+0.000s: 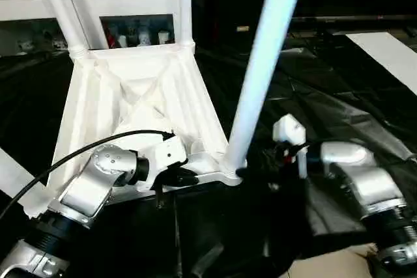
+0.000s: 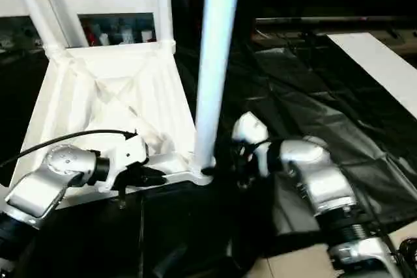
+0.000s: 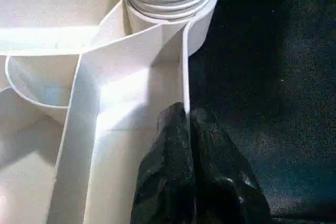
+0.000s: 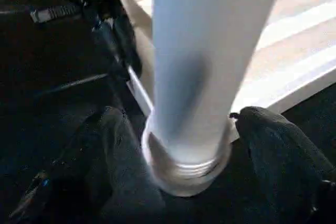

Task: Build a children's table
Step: Rotate leg to tighten

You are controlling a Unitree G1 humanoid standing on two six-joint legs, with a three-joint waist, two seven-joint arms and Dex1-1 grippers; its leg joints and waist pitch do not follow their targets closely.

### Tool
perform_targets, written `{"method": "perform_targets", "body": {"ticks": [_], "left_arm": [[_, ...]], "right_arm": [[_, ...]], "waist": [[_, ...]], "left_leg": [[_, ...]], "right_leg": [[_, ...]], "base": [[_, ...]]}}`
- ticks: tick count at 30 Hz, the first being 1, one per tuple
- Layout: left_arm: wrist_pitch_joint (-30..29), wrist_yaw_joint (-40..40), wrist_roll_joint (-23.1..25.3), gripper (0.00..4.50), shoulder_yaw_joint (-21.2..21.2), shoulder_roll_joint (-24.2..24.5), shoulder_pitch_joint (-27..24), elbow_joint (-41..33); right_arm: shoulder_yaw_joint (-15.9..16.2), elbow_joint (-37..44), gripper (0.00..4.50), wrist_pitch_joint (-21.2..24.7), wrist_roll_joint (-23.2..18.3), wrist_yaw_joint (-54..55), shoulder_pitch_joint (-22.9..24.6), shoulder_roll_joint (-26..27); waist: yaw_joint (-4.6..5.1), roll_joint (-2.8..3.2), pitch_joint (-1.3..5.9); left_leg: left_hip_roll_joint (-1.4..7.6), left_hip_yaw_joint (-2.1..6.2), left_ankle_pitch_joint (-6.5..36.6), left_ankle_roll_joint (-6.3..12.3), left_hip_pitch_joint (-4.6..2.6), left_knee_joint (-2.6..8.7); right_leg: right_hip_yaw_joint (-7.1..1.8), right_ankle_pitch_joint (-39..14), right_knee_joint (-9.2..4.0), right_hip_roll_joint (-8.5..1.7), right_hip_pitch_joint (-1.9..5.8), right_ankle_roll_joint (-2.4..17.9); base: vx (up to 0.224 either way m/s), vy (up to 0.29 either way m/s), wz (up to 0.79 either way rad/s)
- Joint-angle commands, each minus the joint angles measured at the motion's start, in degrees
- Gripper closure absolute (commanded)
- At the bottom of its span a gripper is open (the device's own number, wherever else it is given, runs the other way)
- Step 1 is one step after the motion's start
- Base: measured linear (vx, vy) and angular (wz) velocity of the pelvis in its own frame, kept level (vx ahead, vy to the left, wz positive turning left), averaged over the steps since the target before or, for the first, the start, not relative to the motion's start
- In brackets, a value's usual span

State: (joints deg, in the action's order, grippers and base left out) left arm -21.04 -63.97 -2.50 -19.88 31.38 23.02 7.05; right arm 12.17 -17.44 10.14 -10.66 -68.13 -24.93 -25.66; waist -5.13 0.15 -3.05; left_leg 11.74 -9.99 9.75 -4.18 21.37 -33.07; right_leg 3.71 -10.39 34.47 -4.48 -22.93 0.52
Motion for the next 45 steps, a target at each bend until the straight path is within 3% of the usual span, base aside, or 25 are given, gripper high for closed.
{"method": "perform_targets", "body": {"ticks": [1, 7, 9, 10, 11, 14, 20, 25, 26, 28, 30, 31, 36, 38, 39, 42, 43, 45], "left_arm": [[0.88, -2.12, -0.86, 4.50, -0.17, 0.06, 2.04, -0.75], [2.04, -2.69, -0.84, 4.50, -0.24, -0.03, 2.65, 1.39], [2.31, -3.00, -0.93, 4.50, -0.34, 0.13, 2.88, 2.06], [2.31, -3.00, -0.93, 4.50, -0.34, 0.13, 2.88, 2.06], [2.67, -3.28, -0.75, 4.50, -0.37, 0.10, 3.24, 3.00], [2.95, -3.14, -0.36, 4.50, -0.43, -0.43, 3.67, 4.28], [2.95, -3.52, -0.27, 4.50, -0.54, -0.48, 3.87, 5.28], [3.52, -3.87, -0.13, 4.50, -0.69, -0.56, 4.07, 6.79], [3.65, -3.81, -0.09, 4.50, -0.71, -0.64, 4.08, 6.95], [3.67, -3.63, -0.07, 4.50, -0.73, -0.81, 4.09, 7.13], [3.28, -2.97, -0.16, 4.50, -0.54, -1.28, 4.03, 7.42], [3.07, -2.65, -0.24, 4.50, -0.39, -1.49, 4.01, 7.56], [1.28, 2.17, -0.41, 4.50, 1.29, -4.64, 4.45, 9.89], [0.69, 5.36, 0.10, 4.50, 1.71, -6.80, 5.01, 11.36], [0.54, 6.26, 0.28, 4.50, 1.80, -7.38, 5.19, 11.73], [-0.10, 11.04, 1.45, 4.50, 2.19, -10.22, 6.37, 13.77], [-1.41, 15.03, 2.46, 4.50, 2.48, -12.79, 7.55, 15.52], [-2.26, 17.17, 3.04, 4.50, 2.53, -14.26, 8.28, 16.56]], "right_arm": [[1.24, -1.66, 0.72, -1.97, 1.43, 0.35, -1.09, 0.62], [2.21, -6.07, 0.72, -4.12, 3.37, 2.36, -2.78, 2.43], [2.23, -7.40, 0.72, -4.32, 3.51, 2.58, -3.54, 2.92], [2.23, -7.40, 0.89, -4.32, 3.51, 2.58, -3.54, 2.92], [2.52, -9.41, 0.99, -5.36, 4.26, 2.80, -4.58, 3.24], [2.62, -13.23, 1.19, -6.91, 5.57, 3.71, -6.22, 3.63], [2.99, -15.56, 1.66, -7.96, 6.09, 2.92, -7.28, 3.84], [2.99, -18.39, 1.80, -9.24, 6.14, 2.50, -8.55, 4.63], [3.03, -18.57, 1.80, -9.35, 6.13, 2.48, -8.60, 4.69], [3.04, -18.89, 1.83, -9.47, 5.93, 2.43, -8.62, 4.81], [2.30, -19.53, 1.84, -9.09, 5.22, 3.39, -8.54, 5.58], [1.85, -19.76, 1.84, -8.81, 4.93, 4.15, -8.51, 6.00], [-1.84, -21.94, 1.84, -6.24, 4.16, 16.18, -7.83, 11.29], [-2.98, -21.60, 1.84, -4.04, 3.86, 22.27, -6.88, 14.69], [-3.16, -21.36, 1.84, -3.62, 3.78, 23.48, -6.64, 15.54], [-4.61, -21.41, 1.85, -1.95, 3.79, 30.55, -6.43, 19.64], [-6.24, -22.60, 1.85, -0.42, 3.81, 37.58, -7.12, 23.24], [-7.05, -23.66, 1.86, 0.18, 4.10, 41.64, -7.81, 25.19]], "waist": [[-0.18, 0.97, 3.71], [0.05, 1.06, 3.74], [0.01, 1.54, 3.73], [0.10, 1.40, 3.72], [0.10, 1.65, 3.75], [0.16, 1.52, 3.65], [0.07, 1.09, 3.51], [0.00, 0.68, 3.61], [0.10, 0.28, 3.53], [0.04, 0.39, 3.50], [0.02, -0.15, 3.46], [-0.01, 0.10, 3.46], [0.48, -0.16, 3.29], [0.92, -0.11, 3.29], [1.03, 0.22, 3.25], [1.64, 0.20, 3.26], [1.69, 0.58, 3.25], [1.84, 0.35, 3.25]], "left_leg": [[1.32, 0.25, 14.42, 0.35, -1.00, 3.70], [1.22, 0.29, 14.70, -0.09, -0.98, 3.58], [1.25, 0.34, 14.63, -0.13, -0.97, 3.53], [1.24, 0.32, 14.86, -0.14, -0.89, 3.53], [1.23, 0.37, 15.50, -0.34, -0.98, 3.50], [1.17, 0.32, 16.72, -0.47, -1.03, 3.45], [1.27, 0.39, 17.26, -0.19, -1.07, 3.58], [1.28, 0.34, 15.76, 0.35, -0.92, 3.51], [1.29, 0.26, 16.01, 0.37, -0.92, 3.55], [1.34, 0.30, 16.15, 0.34, -0.98, 3.58], [1.33, 0.26, 15.94, 0.55, -0.96, 3.59], [1.34, 0.28, 15.83, 0.54, -0.98, 3.59], [1.13, 0.47, 16.98, -0.70, -0.87, 3.82], [1.07, 0.62, 17.62, -1.22, -0.82, 3.95], [1.02, 0.61, 17.92, -1.42, -0.95, 3.91], [1.01, 0.64, 19.05, -1.66, -1.17, 3.97], [0.98, 0.63, 19.33, -1.93, -1.24, 3.89], [0.83, 0.69, 20.29, -2.39, -1.41, 3.92]], "right_leg": [[-2.36, -11.23, -3.68, -3.31, 2.88, 12.89], [-2.32, -10.38, -3.47, -2.99, 2.80, 13.24], [-2.32, -9.46, -3.35, -2.95, 2.77, 13.52], [-2.30, -9.37, -3.37, -2.95, 2.80, 13.60], [-2.28, -9.56, -3.30, -2.95, 2.74, 13.77], [-2.26, -10.86, -3.39, -2.97, 2.67, 13.96], [-2.30, -15.57, -3.79, -3.18, 2.55, 12.45], [-2.31, -14.79, -3.60, -3.22, 2.57, 12.60], [-2.30, -15.51, -3.76, -3.18, 2.52, 12.43], [-2.33, -16.38, -3.79, -3.25, 2.45, 12.11], [-2.36, -17.34, -3.83, -3.31, 2.45, 11.75], [-2.39, -17.86, -3.85, -3.37, 2.36, 11.57], [-2.26, -21.76, -4.24, -3.39, 2.35, 9.97], [-2.22, -23.71, -4.47, -3.45, 2.29, 8.87], [-2.28, -23.80, -4.52, -3.41, 2.10, 8.76], [-2.25, -24.24, -4.77, -3.26, 1.86, 8.54], [-2.33, -24.17, -4.73, -3.28, 1.73, 8.56], [-2.17, -26.36, -5.10, -3.37, 1.60, 7.92]], "base": [[0.000, 0.000, 0.00], [0.000, 0.000, 0.00], [0.000, 0.000, 0.00], [0.000, 0.000, 0.00], [0.000, 0.000, 0.00], [0.000, 0.000, 0.00], [0.000, 0.000, 0.00], [0.000, 0.000, 0.00], [0.000, 0.000, 0.00], [0.000, 0.000, 0.00], [0.000, 0.000, 0.00], [0.000, 0.000, 0.00], [0.000, 0.000, 0.00], [0.000, 0.000, 0.00], [0.000, 0.000, 0.00], [0.000, 0.000, 0.00], [0.000, 0.000, 0.00], [0.000, 0.000, 0.00]]}}
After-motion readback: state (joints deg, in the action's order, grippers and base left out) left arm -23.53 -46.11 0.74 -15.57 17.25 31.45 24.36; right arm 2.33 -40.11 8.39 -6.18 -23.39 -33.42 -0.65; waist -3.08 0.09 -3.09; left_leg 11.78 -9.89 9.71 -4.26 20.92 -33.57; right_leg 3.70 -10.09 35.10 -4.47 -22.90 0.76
